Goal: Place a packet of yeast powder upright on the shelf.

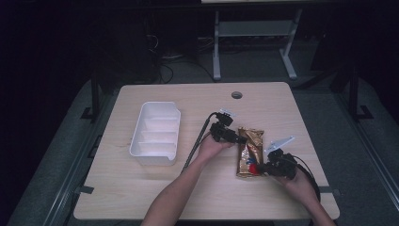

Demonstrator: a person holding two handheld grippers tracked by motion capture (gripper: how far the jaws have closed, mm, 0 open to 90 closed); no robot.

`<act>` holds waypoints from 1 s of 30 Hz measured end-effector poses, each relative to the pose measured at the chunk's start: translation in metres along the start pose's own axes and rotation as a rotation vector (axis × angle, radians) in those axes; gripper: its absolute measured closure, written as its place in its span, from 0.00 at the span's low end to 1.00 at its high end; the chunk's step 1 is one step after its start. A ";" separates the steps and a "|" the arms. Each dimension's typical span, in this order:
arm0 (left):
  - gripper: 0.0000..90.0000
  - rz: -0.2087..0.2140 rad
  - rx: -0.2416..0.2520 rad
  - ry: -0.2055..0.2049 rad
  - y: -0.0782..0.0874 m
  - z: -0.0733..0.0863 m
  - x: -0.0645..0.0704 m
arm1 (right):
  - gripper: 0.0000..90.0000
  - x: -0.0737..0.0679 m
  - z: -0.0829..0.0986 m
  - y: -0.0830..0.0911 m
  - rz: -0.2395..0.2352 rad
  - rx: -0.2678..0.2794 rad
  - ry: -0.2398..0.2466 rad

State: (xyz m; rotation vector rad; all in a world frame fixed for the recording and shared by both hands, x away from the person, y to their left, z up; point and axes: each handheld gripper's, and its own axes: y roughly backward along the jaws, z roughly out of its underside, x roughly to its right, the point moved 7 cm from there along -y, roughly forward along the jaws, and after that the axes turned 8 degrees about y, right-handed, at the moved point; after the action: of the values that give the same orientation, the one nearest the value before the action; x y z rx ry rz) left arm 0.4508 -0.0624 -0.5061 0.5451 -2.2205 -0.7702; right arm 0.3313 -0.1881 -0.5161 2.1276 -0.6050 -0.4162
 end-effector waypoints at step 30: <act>1.00 0.186 -0.051 0.093 -0.011 0.004 0.011 | 1.00 -0.002 0.002 0.000 -0.007 0.024 0.021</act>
State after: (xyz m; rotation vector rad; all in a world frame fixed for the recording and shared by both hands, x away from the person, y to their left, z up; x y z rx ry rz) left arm 0.4428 -0.0753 -0.5104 0.3368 -2.1246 -0.6887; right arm 0.3284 -0.1880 -0.5170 2.1547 -0.5935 -0.3916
